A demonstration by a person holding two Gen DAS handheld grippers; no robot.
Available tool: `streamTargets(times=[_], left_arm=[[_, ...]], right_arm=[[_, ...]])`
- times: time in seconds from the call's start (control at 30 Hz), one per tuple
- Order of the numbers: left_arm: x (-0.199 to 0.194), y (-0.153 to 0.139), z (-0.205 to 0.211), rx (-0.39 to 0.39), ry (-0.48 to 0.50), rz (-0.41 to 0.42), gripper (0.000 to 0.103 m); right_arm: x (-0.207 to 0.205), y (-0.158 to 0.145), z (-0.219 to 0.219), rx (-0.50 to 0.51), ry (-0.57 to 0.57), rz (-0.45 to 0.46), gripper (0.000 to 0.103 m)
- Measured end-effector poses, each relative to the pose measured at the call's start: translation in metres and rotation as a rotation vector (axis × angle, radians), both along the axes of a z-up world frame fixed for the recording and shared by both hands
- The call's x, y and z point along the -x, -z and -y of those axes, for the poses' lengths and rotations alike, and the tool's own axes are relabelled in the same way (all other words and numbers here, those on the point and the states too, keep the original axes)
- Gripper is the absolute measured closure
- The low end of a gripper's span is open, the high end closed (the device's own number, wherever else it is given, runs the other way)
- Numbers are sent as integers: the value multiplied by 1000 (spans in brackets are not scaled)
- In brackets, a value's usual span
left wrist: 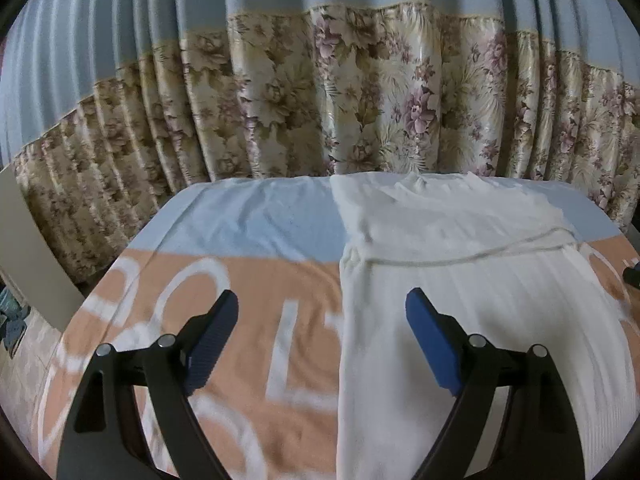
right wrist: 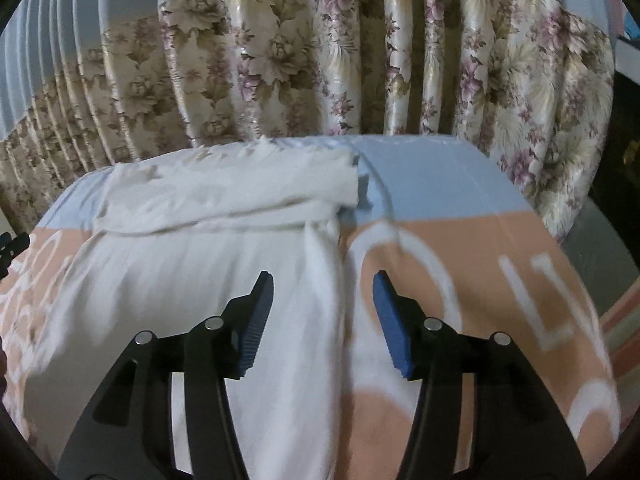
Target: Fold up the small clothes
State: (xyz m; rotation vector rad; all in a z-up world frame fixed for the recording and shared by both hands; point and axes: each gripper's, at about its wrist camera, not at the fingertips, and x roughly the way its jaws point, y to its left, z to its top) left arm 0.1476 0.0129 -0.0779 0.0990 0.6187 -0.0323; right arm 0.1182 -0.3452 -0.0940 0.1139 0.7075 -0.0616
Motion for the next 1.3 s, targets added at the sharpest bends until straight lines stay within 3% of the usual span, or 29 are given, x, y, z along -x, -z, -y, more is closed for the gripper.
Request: streamTargets(times=[0.23,0.43,0.93,1.3], left_arm=[[68,26,-2,-2,5,-33,16],[95,42,-10,32,-26,-70,16],[120,61,-20,73,-57,-134,16],[129,65,-10,37,-31,-147,16]], right_arm=[[60,18,-24,17,-26,-21,48],[86,28,-33,40,17,-65,48],[125,43,-33,4,52,-125,42],[131,50,-36,-7,31,-146,35]])
